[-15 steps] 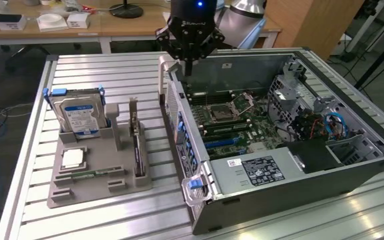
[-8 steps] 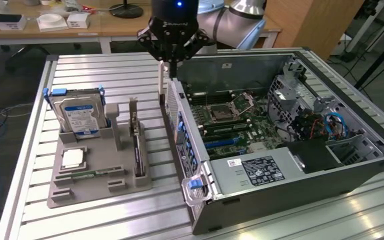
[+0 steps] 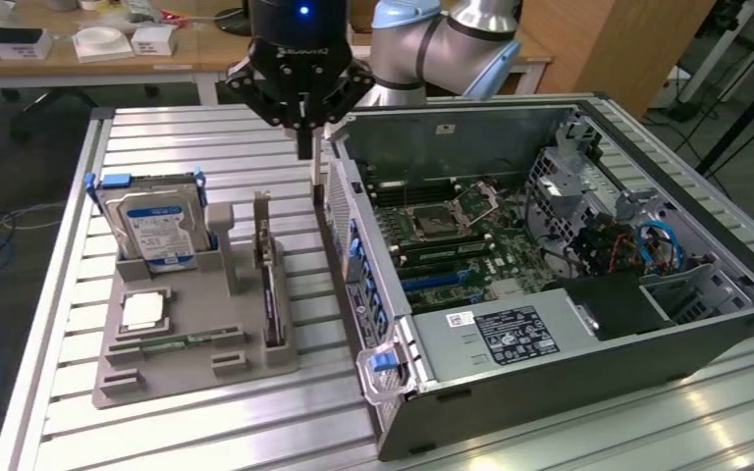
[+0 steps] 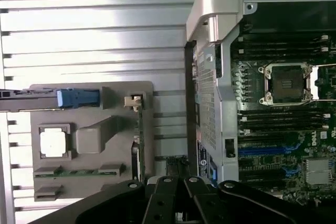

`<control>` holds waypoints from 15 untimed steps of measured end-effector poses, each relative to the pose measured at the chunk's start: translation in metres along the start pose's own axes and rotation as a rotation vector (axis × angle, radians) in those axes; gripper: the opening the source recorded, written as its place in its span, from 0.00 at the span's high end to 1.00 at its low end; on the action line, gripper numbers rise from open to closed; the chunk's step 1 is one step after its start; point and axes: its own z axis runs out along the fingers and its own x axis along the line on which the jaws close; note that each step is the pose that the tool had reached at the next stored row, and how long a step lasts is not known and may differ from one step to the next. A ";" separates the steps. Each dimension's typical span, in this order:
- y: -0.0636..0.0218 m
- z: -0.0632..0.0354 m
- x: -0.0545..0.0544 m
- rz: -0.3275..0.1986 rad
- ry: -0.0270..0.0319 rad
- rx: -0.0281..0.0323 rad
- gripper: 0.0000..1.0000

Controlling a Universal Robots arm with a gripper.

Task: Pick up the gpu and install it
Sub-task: 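Reach for the gpu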

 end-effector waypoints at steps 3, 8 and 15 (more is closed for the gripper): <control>-0.0042 -0.0006 0.014 0.000 -0.0005 0.0002 0.89; -0.0100 -0.0013 0.036 0.000 -0.0010 0.0002 0.89; -0.0106 -0.0014 0.040 0.000 -0.0010 0.0002 0.89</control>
